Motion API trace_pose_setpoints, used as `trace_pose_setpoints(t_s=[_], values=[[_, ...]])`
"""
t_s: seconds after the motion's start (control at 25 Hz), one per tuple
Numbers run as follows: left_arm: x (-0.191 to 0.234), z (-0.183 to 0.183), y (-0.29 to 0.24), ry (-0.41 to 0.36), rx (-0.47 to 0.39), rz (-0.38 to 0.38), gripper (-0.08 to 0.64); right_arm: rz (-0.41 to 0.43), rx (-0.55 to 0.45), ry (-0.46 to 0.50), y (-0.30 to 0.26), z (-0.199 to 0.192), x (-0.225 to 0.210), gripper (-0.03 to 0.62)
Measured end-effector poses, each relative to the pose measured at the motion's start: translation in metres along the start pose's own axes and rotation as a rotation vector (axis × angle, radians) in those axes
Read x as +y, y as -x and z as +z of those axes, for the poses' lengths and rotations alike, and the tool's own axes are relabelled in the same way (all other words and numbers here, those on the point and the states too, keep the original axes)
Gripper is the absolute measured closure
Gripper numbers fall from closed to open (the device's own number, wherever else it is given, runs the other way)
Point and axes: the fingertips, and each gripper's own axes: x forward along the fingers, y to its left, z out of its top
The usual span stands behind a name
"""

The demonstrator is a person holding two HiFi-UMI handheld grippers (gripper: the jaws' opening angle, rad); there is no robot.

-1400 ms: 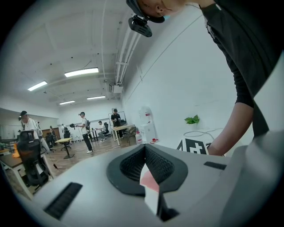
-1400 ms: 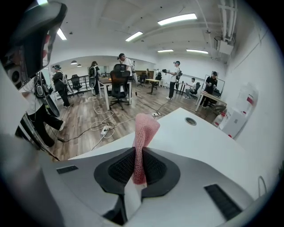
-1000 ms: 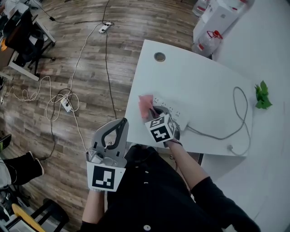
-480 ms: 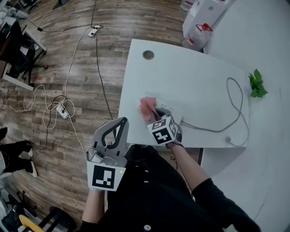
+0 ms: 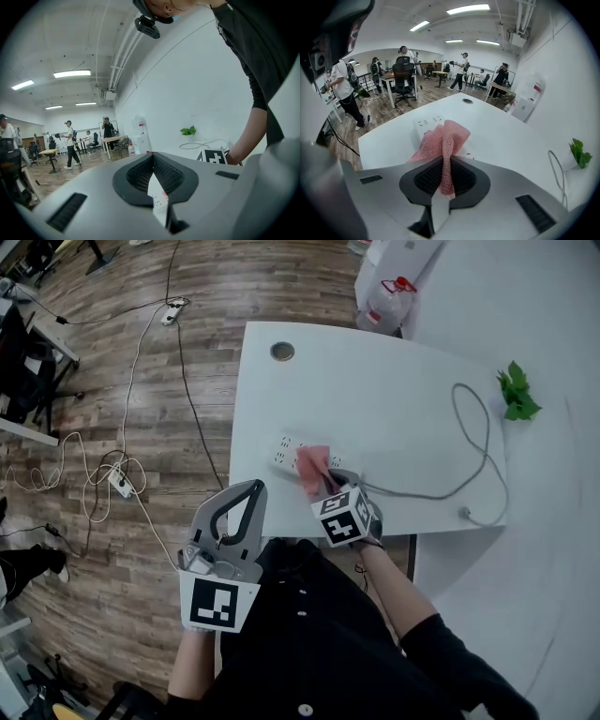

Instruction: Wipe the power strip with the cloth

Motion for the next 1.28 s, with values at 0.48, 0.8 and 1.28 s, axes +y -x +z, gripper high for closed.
trace_pose_setpoints(t_s=[0.48, 0.8, 1.28], values=[[-0.019, 0.009, -0.019, -0.019, -0.030, -0.082, 0.546, -0.083, 0.040, -0.080, 0.026, -0.045, -0.032, 0.531], [-0.028, 0.007, -0.029, -0.005, -0.021, -0.124, 0.546, -0.123, 0.060, -0.152, 0.037, -0.068, -0.049, 0.531], [-0.028, 0.009, -0.029, -0.007, -0.018, -0.122, 0.546, -0.112, 0.049, -0.169, 0.041, -0.075, -0.053, 0.531]])
